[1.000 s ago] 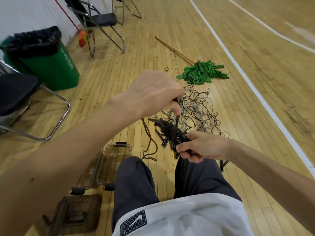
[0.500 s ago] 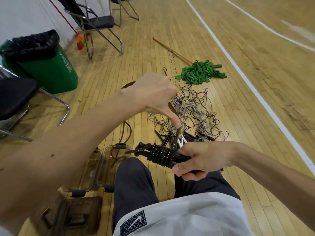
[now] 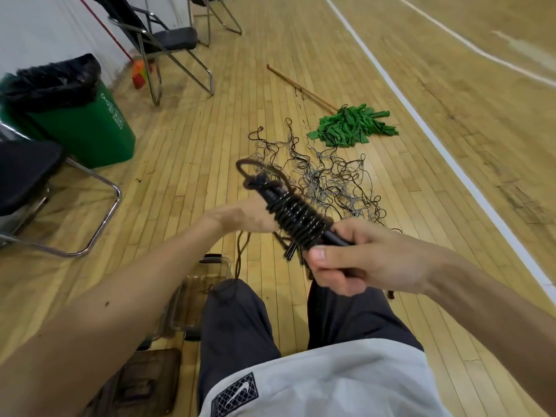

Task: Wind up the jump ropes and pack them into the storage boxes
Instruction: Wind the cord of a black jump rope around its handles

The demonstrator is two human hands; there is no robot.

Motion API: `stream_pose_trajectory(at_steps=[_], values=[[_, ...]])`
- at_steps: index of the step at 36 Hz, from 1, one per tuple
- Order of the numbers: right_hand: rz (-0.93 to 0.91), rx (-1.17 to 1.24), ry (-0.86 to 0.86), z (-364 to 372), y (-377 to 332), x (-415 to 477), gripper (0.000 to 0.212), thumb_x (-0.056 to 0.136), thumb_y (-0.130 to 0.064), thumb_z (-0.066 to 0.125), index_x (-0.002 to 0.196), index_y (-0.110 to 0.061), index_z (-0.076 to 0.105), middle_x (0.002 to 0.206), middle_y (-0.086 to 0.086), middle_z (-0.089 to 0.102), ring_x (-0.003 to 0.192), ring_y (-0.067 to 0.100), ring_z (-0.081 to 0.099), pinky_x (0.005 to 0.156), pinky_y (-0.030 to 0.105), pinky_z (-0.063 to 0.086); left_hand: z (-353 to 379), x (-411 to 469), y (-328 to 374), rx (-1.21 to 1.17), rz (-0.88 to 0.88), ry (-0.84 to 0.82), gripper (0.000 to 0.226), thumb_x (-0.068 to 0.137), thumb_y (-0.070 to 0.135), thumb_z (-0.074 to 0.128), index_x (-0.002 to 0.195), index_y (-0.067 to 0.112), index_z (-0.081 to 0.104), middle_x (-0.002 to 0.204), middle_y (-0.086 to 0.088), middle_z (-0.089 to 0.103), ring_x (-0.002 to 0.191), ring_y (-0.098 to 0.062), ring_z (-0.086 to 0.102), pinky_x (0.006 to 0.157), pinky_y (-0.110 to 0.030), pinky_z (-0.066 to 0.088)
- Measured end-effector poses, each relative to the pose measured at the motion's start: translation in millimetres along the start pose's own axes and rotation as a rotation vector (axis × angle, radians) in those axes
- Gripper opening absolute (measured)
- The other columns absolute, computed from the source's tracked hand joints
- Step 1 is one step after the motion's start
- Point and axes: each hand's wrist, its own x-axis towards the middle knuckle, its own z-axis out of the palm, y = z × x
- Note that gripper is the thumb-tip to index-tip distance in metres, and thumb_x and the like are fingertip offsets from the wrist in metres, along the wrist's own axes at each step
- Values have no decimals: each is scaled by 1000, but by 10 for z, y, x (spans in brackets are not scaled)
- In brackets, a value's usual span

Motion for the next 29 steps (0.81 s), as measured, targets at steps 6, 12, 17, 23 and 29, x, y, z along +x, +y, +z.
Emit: stream_pose_trajectory(at_steps=[6, 12, 17, 23, 29], values=[[-9, 32, 101, -81, 79, 61, 27, 99, -22, 56, 73, -17, 56, 65, 1, 51, 52, 13, 40, 51, 22, 31, 311, -198, 43, -287, 126, 15, 39, 98, 27, 56, 60, 19, 52, 55, 0, 43, 49, -14, 35, 47, -25, 30], [20, 47, 216, -213, 215, 100, 22, 98, -22, 56, 78, -13, 53, 65, 1, 50, 53, 11, 41, 52, 22, 30, 346, -307, -118, -436, 135, 47, 56, 80, 64, 55, 66, 9, 54, 49, 1, 38, 40, -13, 29, 41, -22, 25], [68, 80, 331, -368, 364, 143, 21, 99, -20, 56, 79, -14, 52, 66, 2, 48, 54, 12, 40, 50, 19, 32, 307, -382, -202, -446, 109, 85, 51, 89, 55, 55, 59, 15, 57, 46, -1, 37, 40, -15, 30, 43, -25, 25], [111, 5, 447, -536, 519, 171, 25, 103, -15, 53, 78, -12, 52, 64, 1, 49, 53, 12, 40, 48, 18, 31, 311, -437, -198, -391, 113, 95, 54, 98, 51, 49, 62, 12, 60, 44, -2, 43, 38, -14, 36, 43, -19, 35], [205, -191, 634, -692, 624, 130, 27, 102, -18, 57, 78, -6, 52, 62, 2, 50, 48, 10, 40, 47, 21, 31, 336, -509, -199, -269, 112, 98, 47, 94, 52, 57, 67, 14, 65, 50, 0, 45, 43, -13, 37, 48, -23, 34]])
